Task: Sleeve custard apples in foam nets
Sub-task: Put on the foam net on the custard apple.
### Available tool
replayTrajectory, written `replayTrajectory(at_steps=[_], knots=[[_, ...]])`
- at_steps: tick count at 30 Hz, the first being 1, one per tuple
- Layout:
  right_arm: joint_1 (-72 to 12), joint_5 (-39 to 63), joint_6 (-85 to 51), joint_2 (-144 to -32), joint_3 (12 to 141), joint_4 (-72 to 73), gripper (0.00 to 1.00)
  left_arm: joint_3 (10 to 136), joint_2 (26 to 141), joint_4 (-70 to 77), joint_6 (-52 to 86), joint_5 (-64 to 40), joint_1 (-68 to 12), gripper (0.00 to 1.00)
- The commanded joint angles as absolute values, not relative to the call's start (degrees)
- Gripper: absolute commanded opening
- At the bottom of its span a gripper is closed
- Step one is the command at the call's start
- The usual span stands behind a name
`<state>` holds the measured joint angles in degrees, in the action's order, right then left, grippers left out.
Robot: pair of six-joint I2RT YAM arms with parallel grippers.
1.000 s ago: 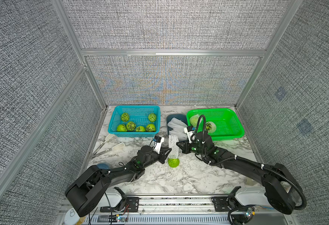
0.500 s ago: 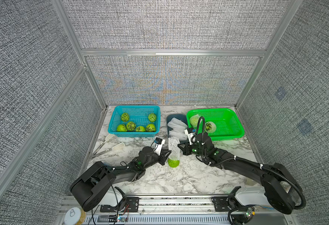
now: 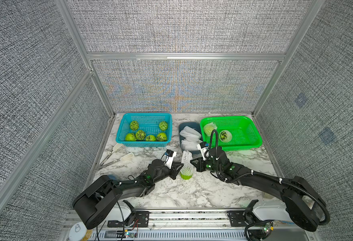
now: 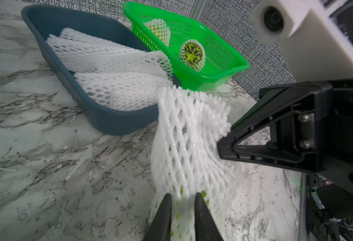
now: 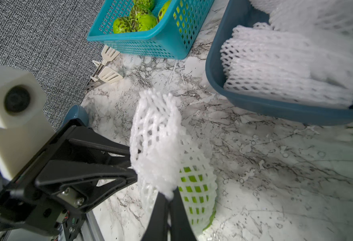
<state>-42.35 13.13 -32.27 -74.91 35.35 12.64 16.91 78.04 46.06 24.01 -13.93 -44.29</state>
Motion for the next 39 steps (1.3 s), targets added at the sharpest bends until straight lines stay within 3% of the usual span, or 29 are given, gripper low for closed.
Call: replayTrajectory(at_steps=[1,20,32,39], knots=[[-43.1,11.04,-32.66,-74.21,34.86,13.44,0.0,16.29,77.51,45.2,23.91,-14.06,-44.47,0.23],[-45.92,7.21,-33.31,-75.39,32.13,15.63,0.0,14.11,77.31,44.4,24.35,-12.85,-44.56,0.22],[-46.93,6.68,-33.27,-76.66,31.73,16.13,0.0,13.22,77.63,45.62,24.88,-13.54,-44.62,0.28],[-47.01,6.34,-33.05,-73.36,31.42,15.47,0.31,12.34,75.11,44.18,24.98,-13.03,-44.57,0.39]])
